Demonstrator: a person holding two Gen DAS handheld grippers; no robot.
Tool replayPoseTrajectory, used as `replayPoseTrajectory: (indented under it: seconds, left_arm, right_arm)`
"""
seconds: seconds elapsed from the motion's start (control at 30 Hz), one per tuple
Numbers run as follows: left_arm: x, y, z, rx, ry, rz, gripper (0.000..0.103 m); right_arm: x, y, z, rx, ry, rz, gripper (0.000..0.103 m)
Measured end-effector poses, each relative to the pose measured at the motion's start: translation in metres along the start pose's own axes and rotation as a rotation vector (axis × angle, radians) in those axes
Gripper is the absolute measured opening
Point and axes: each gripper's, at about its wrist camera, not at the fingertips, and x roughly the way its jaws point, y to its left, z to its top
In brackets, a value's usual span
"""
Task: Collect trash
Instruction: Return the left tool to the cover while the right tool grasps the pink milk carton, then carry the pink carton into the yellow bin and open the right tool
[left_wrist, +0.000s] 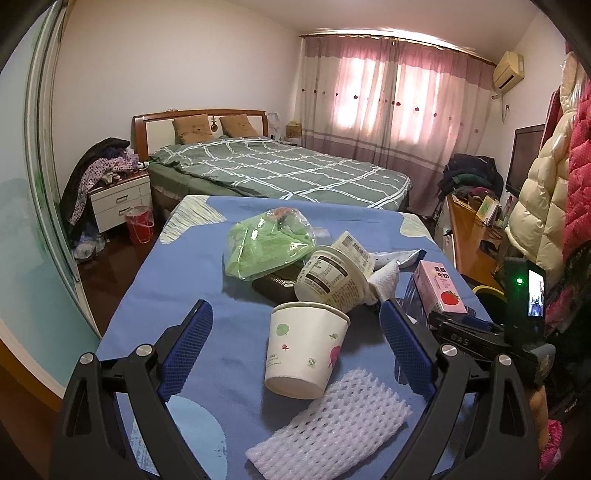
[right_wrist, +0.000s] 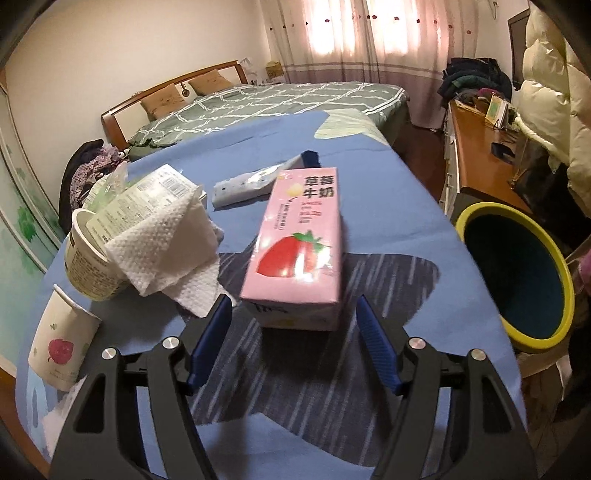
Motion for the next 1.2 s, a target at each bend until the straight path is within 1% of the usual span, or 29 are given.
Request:
replayPoseTrajectory:
  seconds: [0.07, 0.1, 0.17, 0.23, 0.37, 0.5, 0.7, 0.8, 0.97, 1.2]
  left_arm:
    - [0.000, 0.000, 0.000, -0.002, 0.000, 0.000, 0.091]
    - [0.000, 0.000, 0.000, -0.002, 0.000, 0.000, 0.091]
    - [0.000, -0.001, 0.000, -0.002, 0.003, 0.001, 0.091]
    - [0.002, 0.001, 0.000, -0.002, 0.006, -0.002, 0.091]
    - [0.003, 0.001, 0.000, 0.002, 0.009, -0.005, 0.091]
    - [0.003, 0.001, -0.001, 0.002, 0.010, -0.006, 0.091]
    - [0.004, -0.003, -0.003, 0.005, 0.017, -0.015, 0.091]
    - [0.004, -0.005, -0.003, 0.011, 0.016, -0.018, 0.091]
    - [0.004, -0.006, -0.004, 0.017, 0.019, -0.018, 0.091]
    - [0.005, -0.009, -0.009, 0.033, 0.031, -0.022, 0.091]
  right_arm:
    - [0.004, 0.000, 0.002, 0.012, 0.011, 0.002, 0.066]
    - [0.006, -0.001, 0.003, 0.018, 0.017, 0.004, 0.060]
    - [0.011, -0.003, 0.004, 0.021, 0.041, 0.009, 0.051]
    - [0.012, -0.007, 0.004, 0.027, 0.046, 0.020, 0.051]
    - [0.001, -0.011, 0.003, 0.022, 0.023, 0.023, 0.051]
    - [-0.022, -0.021, 0.004, 0.037, -0.030, 0.033, 0.050]
    - [-0.063, -0.037, 0.006, 0.067, -0.107, 0.082, 0.049]
    - [-0.078, -0.044, 0.008, 0.078, -0.131, 0.108, 0.049]
    - [-0.089, -0.051, 0.007, 0.087, -0.149, 0.125, 0.048]
    - [-0.093, -0.063, 0.007, 0.113, -0.161, 0.114, 0.048]
